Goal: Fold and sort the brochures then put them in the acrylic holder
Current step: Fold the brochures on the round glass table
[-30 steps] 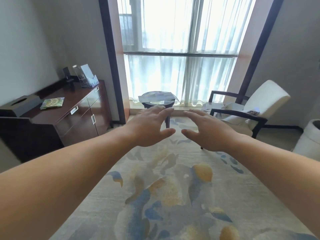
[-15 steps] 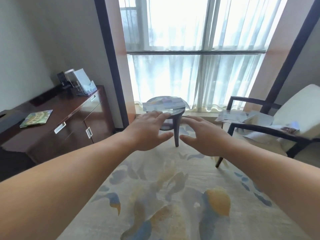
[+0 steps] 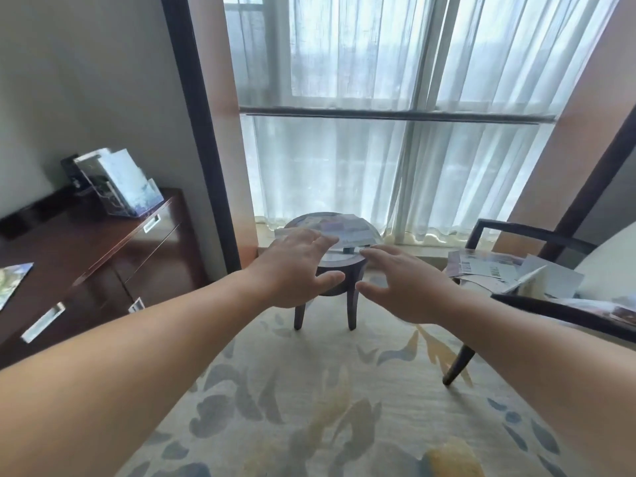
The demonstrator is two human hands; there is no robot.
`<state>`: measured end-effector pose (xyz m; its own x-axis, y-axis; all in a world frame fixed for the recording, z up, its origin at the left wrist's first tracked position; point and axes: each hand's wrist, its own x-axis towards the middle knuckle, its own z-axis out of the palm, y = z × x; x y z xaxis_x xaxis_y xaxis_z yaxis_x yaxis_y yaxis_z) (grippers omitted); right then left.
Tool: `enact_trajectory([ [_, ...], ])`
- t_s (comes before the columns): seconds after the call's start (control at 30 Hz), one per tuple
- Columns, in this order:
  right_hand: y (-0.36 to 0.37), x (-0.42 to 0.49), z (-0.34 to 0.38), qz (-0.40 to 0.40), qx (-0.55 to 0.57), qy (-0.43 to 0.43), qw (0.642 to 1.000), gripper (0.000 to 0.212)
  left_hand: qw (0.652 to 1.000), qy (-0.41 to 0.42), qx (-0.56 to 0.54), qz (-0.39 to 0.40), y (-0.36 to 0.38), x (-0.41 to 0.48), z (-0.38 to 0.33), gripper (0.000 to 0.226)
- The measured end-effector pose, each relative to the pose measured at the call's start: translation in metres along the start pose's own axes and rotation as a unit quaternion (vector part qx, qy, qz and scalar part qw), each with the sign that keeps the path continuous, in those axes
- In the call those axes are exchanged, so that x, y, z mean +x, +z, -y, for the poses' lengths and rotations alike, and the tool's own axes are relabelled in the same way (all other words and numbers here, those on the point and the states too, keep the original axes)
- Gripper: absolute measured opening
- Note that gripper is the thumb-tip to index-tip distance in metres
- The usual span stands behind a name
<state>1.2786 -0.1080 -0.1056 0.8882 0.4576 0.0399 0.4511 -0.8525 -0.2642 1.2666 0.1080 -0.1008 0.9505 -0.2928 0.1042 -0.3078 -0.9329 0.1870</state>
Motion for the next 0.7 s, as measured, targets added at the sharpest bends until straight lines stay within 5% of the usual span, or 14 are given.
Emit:
enact_trajectory([
  [0.7,-0.016,0.335,-0.189,0.023,0.038,0.021,0.999,0.07,0.998,-0.025,-0.003,0.066,0.046,0.36,0.115,0.07],
])
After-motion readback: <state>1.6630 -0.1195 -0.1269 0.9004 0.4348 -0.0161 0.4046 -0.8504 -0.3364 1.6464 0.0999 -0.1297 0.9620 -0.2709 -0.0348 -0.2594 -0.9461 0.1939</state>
